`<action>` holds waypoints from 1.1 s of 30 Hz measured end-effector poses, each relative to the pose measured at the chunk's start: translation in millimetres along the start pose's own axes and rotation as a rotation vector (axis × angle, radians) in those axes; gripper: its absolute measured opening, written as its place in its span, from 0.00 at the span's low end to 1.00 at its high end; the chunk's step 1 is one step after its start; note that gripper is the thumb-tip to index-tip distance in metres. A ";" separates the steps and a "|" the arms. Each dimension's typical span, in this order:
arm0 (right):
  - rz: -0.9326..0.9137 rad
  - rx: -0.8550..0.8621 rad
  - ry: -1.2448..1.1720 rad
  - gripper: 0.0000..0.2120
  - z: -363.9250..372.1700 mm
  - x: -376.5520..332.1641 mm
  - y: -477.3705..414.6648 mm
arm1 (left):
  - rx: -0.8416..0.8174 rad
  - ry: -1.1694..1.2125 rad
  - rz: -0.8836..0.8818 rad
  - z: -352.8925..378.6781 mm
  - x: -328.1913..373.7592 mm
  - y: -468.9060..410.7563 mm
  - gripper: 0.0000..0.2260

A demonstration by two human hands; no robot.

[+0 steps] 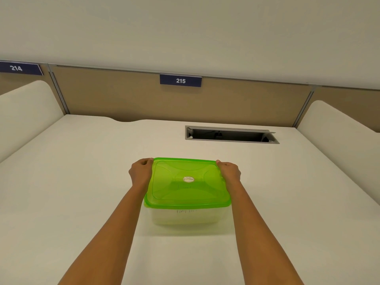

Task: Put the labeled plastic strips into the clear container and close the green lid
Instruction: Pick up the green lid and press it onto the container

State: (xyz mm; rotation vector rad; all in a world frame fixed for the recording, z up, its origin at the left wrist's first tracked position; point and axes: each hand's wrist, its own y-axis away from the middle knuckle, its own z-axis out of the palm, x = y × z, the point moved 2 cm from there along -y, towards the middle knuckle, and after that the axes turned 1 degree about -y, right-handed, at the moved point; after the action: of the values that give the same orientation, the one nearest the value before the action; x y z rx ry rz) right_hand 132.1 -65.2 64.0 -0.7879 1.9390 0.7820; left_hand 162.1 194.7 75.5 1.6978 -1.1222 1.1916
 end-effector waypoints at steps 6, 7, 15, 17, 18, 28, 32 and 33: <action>0.088 -0.043 0.090 0.26 2.7 -0.3 -3.5 | 0.003 -0.013 0.001 0.4 -0.8 -2.8 0.14; 0.095 -0.036 0.088 0.26 3.2 -0.3 -4.4 | 0.003 -0.014 0.000 0.7 -0.4 -3.4 0.14; 0.184 -0.029 -0.018 0.26 3.0 0.0 -9.8 | -0.008 -0.009 -0.017 2.1 -1.0 -8.6 0.14; 0.182 -0.021 -0.009 0.26 3.5 0.1 -10.7 | -0.011 -0.008 -0.019 2.6 -0.9 -9.7 0.14; 0.178 -0.016 -0.003 0.25 4.1 0.3 -11.1 | -0.014 -0.011 -0.019 2.8 -0.7 -10.2 0.14; 0.106 0.011 0.098 0.24 6.6 0.4 -8.7 | -0.055 -0.129 -0.012 8.3 0.1 -15.7 0.14; 0.056 0.023 0.098 0.22 7.9 2.7 -6.4 | -0.108 -0.170 -0.039 10.6 -1.1 -21.3 0.18; 0.054 0.025 0.096 0.22 8.0 2.9 -6.1 | -0.119 -0.168 -0.044 10.7 -1.6 -23.5 0.18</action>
State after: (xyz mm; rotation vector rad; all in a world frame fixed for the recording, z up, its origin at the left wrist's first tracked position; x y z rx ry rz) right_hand 139.5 -63.4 56.8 -0.7730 2.0591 0.7632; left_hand 187.0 192.8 68.7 1.7464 -1.2250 0.9493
